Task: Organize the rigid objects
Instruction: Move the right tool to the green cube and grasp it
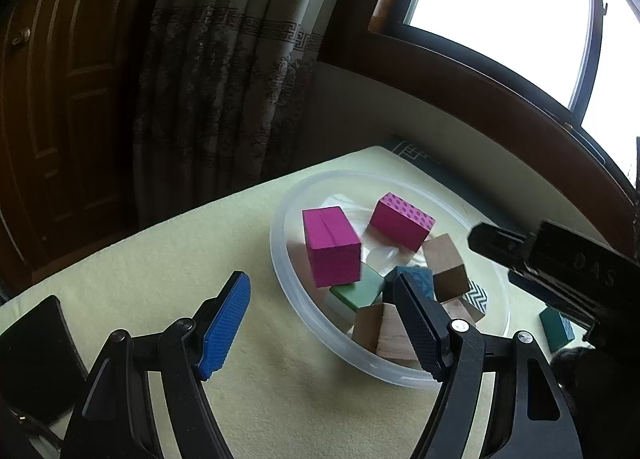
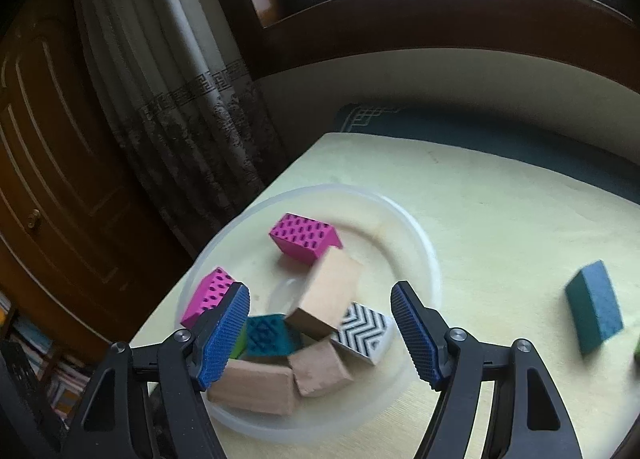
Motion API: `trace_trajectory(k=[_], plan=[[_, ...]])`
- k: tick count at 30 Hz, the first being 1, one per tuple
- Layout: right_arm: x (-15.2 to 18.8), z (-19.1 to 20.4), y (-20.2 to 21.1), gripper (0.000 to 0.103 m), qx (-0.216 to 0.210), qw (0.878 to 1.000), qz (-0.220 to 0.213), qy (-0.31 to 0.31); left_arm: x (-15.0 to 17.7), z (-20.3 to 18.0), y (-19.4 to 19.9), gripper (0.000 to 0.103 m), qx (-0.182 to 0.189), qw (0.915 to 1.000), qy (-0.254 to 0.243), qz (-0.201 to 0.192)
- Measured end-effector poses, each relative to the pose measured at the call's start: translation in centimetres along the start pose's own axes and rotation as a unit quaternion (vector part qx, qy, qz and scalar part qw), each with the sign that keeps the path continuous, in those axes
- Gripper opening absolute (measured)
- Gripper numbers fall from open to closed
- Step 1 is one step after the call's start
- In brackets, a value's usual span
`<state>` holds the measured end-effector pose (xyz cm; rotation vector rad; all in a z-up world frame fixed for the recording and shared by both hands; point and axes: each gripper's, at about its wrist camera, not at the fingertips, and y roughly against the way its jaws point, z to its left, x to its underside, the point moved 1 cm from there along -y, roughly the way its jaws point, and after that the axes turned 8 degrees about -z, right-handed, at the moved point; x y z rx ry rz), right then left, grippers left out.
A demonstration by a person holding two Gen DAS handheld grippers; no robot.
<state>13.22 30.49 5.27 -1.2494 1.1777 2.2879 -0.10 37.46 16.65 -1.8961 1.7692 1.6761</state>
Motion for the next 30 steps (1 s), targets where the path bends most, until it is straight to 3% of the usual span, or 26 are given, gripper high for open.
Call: trace_trajectory(k=[16,30], plan=[[2.4,-4.9,4.5,0.077,0.091,0.995,-0.033,-0.033,0.6,-2.1,0.0,0.075,0.015,0.9987,-0.048,-0.006],[4.7,-11.7,9.4,0.077,0.198,0.976,-0.054,-0.069,1.0,-3.7,0.7,0.079,0.038,0.9954,-0.086,-0.019]])
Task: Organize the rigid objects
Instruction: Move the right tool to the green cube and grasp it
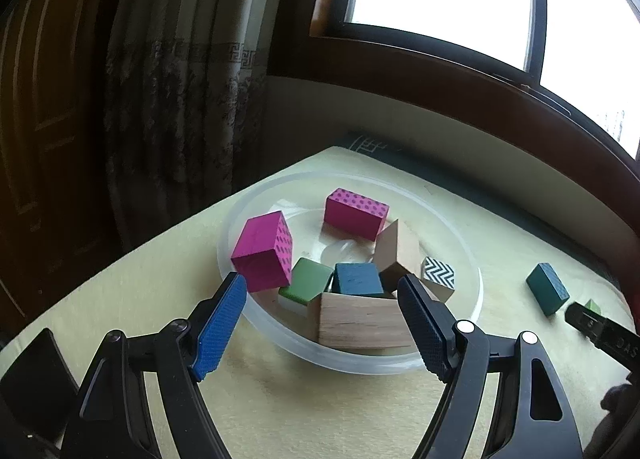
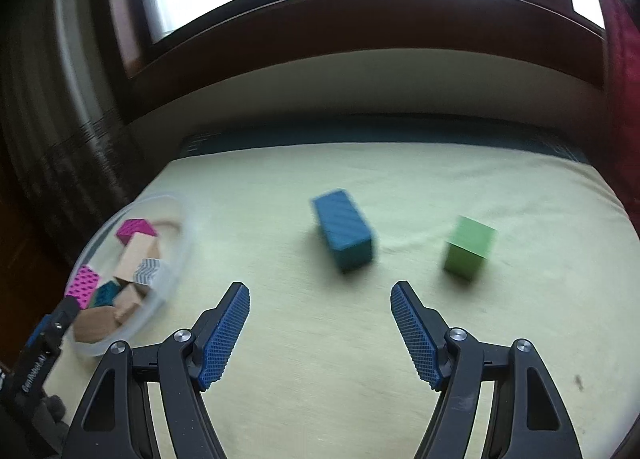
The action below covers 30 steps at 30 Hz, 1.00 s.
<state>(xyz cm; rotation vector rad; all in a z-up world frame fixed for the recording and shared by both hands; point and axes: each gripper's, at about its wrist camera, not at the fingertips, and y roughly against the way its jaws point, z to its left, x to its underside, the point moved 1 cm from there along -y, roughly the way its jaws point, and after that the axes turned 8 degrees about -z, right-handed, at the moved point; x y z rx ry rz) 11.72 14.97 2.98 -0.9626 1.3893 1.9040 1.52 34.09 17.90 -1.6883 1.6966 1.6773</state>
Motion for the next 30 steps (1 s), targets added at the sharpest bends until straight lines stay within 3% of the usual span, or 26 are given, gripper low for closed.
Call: trace_trajectory(k=[15,22,30], plan=[[0.4,-6.9,0.6,0.077,0.084,0.996,-0.01,-0.038,0.1,-2.8,0.9,0.085,0.053,0.9965,-0.064,-0.011],[-0.9,-7.7,-1.3,0.074,0.083,0.996,-0.003,-0.037,0.2,-3.6,0.9,0.085,0.067,0.9945,-0.08,-0.006],[-2.4,-7.5,-4.2,0.054,0.086,0.996,0.015,-0.023,0.4,-4.4,0.9,0.085,0.081,0.9918,-0.099,0.0]])
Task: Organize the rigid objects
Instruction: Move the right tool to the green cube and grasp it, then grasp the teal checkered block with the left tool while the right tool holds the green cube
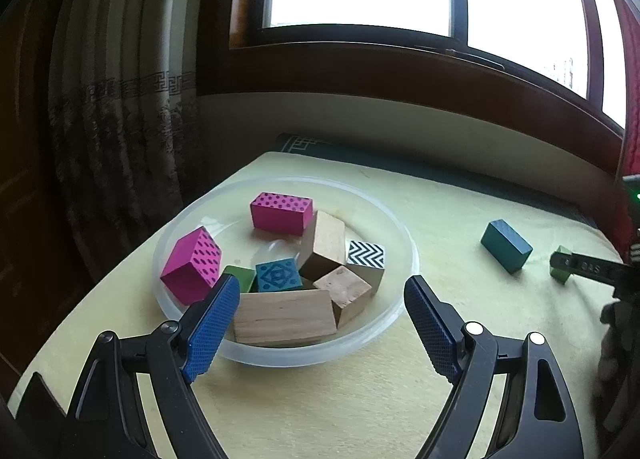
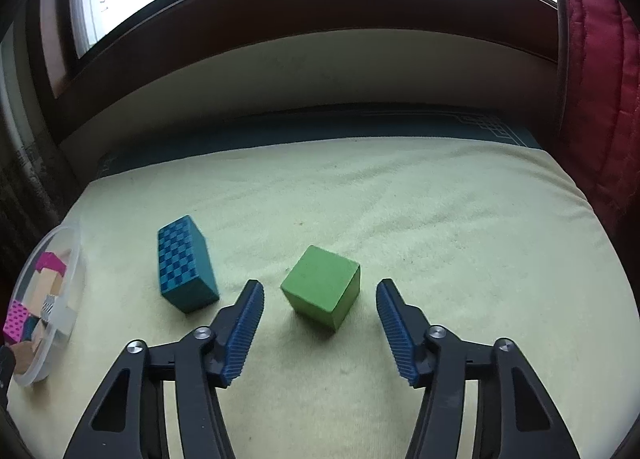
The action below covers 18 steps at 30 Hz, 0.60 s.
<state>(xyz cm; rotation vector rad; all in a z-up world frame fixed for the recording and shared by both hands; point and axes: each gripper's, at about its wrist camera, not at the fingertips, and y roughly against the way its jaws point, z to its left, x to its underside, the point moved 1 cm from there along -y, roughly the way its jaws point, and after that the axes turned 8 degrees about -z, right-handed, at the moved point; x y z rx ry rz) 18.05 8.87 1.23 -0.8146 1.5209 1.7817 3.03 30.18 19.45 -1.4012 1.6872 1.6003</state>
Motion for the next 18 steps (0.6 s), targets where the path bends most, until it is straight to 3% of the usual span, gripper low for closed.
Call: trace_trajectory(k=[3,18], plan=[[0.3,-0.7,-0.3,0.043,-0.005,1.0,0.013,-0.009,0.0,-0.3,-0.2,0.085,0.004,1.0,-0.007,0.005],[1.9,-2.8,3.0,0.036,-0.037,0.999,0.009,-0.019,0.0,-2.3,-1.2,0.085,0.044,0.9975,-0.025,0.049]])
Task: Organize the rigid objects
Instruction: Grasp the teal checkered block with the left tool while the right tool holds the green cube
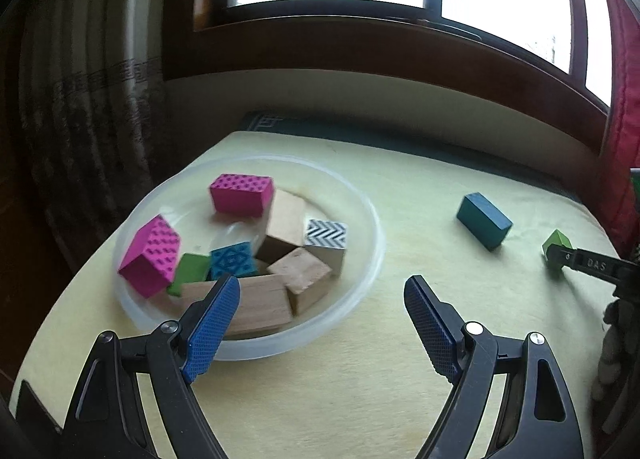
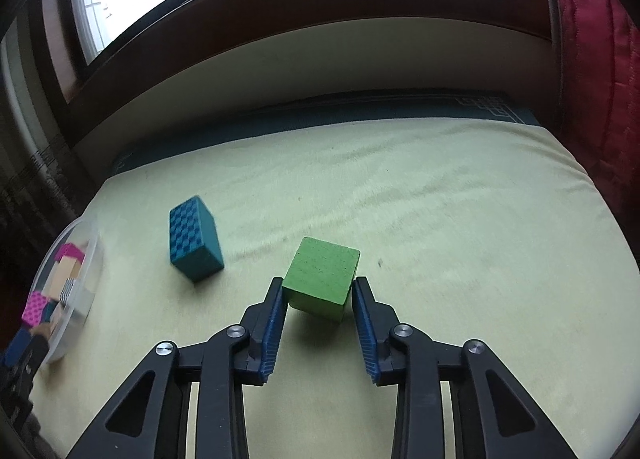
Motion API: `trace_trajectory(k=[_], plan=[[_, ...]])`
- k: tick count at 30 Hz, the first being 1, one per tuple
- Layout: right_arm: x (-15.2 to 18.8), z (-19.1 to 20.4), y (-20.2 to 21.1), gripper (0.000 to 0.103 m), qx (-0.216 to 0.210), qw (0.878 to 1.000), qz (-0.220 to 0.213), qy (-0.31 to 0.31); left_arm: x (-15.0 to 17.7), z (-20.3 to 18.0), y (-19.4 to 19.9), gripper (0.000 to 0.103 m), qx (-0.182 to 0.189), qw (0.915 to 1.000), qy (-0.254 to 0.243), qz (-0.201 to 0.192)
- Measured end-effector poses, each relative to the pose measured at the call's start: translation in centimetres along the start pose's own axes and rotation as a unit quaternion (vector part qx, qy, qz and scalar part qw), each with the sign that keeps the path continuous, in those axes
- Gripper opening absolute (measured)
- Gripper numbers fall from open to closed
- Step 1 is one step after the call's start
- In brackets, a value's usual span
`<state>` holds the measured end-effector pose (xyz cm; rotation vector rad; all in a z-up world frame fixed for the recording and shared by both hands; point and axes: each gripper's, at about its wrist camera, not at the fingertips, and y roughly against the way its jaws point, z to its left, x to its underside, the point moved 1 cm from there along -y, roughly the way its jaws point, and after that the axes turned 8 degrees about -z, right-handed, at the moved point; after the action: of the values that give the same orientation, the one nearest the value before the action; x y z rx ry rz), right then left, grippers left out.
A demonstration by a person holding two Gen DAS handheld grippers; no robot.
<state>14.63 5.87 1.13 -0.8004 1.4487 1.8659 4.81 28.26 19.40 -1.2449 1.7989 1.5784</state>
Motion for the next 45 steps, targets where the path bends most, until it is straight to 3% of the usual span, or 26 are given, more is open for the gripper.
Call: trace_trajectory(k=[9,17,20,24,29,38,45], plan=[[1.0,-1.3,1.3,0.036,-0.004,1.0,-0.009,-0.009,-1.5,-4.4,-1.5,0.085,0.053,0.9977,-0.031,0.029],[1.4,-2.0,1.7,0.036,-0.021,0.999,-0.019,-0.028,-2.6,-10.2,-5.1,0.085,0.118,0.9883,-0.074,0.061],[1.5,-2.0,1.6,0.036,-0.024,0.999,-0.017,-0.031,-2.6,-12.3,-6.7,0.085,0.111,0.9866,-0.104,0.059],[1.6,-2.1,1.5,0.036,-0.027,0.999,-0.014,-0.037,-2.7,-13.7,-8.5,0.085,0.122,0.9844,-0.106,0.07],[1.7,-2.2,1.4,0.036,-0.03,0.999,-0.012,-0.041,-2.4,-14.3,-11.7,0.085,0.117,0.9812,-0.1,0.117],[1.7,-2.3,1.3,0.036,-0.033,0.998,-0.011,-0.044,-3.2,-15.8,-14.0,0.085,0.117,0.9777,-0.125,0.121],[1.7,-2.3,1.1,0.036,-0.033,0.998,-0.011,-0.047,-3.9,-15.9,-15.1,0.085,0.127,0.9774,-0.104,0.132]])
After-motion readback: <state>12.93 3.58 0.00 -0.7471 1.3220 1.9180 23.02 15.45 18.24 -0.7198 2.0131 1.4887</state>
